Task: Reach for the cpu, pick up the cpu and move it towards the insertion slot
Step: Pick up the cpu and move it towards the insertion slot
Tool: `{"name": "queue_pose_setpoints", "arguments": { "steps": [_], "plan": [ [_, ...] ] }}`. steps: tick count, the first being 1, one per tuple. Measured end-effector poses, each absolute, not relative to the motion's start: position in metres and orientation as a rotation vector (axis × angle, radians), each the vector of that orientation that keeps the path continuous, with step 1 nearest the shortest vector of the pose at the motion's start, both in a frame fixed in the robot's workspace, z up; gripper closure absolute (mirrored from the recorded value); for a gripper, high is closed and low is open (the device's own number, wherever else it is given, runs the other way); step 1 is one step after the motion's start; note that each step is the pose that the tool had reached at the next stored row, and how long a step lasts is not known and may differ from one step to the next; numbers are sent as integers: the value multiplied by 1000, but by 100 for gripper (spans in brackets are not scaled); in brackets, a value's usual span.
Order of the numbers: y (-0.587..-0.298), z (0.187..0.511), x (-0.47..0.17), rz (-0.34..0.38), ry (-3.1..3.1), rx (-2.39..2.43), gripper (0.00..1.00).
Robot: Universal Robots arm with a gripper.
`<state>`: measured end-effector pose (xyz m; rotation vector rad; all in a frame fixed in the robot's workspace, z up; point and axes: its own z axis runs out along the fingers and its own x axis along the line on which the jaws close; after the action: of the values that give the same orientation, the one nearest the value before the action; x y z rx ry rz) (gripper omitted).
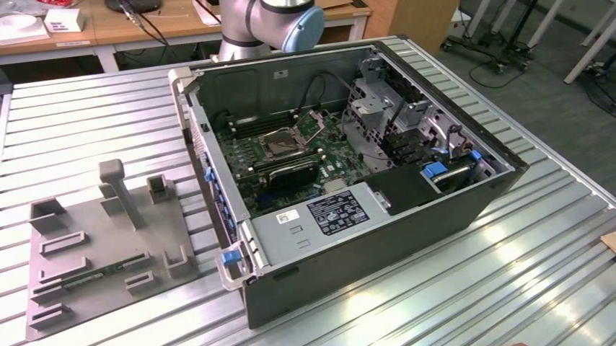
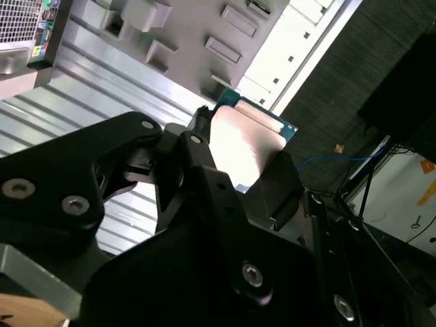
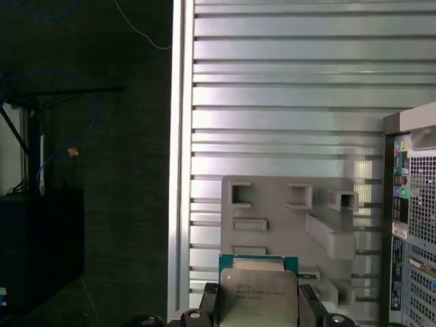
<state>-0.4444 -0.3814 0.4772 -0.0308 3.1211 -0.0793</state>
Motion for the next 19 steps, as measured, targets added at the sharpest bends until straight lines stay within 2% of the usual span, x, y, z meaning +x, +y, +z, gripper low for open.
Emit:
{"name": "queue_pose_setpoints", "arguments": {
  "steps": [9,15,19],
  "plan": [
    [-393,469,-444,-79,3121,-31,46],
    [-398,469,-444,15,3121,-30,46],
    [-398,467,-444,17,3122,-30,46]
  ]
}}
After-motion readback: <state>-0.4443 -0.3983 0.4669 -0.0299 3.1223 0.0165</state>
